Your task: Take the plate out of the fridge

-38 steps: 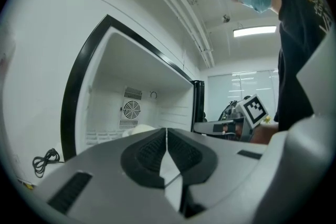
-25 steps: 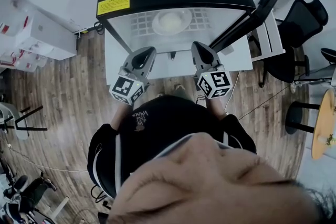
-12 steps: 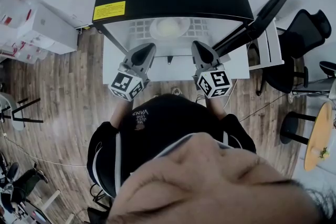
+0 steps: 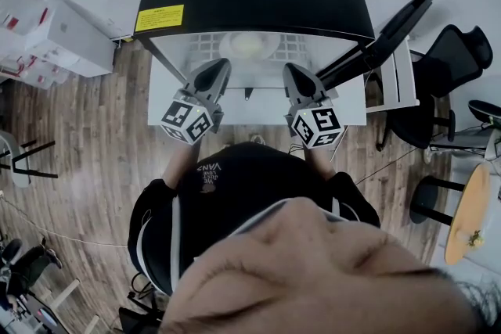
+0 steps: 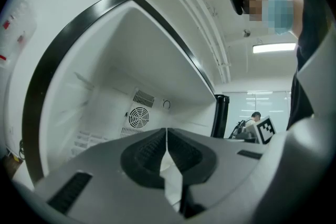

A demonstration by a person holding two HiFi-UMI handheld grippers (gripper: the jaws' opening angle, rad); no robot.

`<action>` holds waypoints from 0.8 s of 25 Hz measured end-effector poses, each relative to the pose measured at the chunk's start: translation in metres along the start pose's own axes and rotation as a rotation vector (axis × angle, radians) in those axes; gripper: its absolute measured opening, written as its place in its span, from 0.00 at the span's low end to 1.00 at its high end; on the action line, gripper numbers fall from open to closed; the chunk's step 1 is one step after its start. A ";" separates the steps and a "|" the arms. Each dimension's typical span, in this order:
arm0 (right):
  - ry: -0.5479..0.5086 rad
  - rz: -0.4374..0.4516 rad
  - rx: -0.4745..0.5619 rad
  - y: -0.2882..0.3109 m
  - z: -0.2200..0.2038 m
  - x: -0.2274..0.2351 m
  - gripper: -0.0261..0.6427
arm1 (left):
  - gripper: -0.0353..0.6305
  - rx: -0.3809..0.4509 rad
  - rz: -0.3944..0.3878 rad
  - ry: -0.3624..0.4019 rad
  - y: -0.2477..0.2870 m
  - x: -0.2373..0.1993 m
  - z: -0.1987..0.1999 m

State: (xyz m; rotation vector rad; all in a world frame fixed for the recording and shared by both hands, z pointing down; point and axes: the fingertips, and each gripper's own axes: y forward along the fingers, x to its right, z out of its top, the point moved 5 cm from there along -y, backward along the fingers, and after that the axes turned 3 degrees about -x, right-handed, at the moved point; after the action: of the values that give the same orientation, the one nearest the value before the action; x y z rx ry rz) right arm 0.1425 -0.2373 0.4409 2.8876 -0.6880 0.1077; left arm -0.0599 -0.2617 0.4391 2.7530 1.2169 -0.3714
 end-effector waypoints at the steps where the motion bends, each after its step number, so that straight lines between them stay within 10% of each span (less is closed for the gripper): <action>1: -0.001 0.003 -0.001 0.000 0.000 0.000 0.06 | 0.08 0.003 0.004 -0.023 0.001 -0.002 -0.001; 20: 0.006 0.042 -0.014 0.002 -0.003 0.004 0.06 | 0.08 -0.006 0.083 -0.372 0.007 -0.027 -0.038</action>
State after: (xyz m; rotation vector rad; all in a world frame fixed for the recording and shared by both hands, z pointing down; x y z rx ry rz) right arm 0.1453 -0.2408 0.4442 2.8596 -0.7458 0.1159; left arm -0.0654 -0.2784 0.4833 2.5599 1.0036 -0.8231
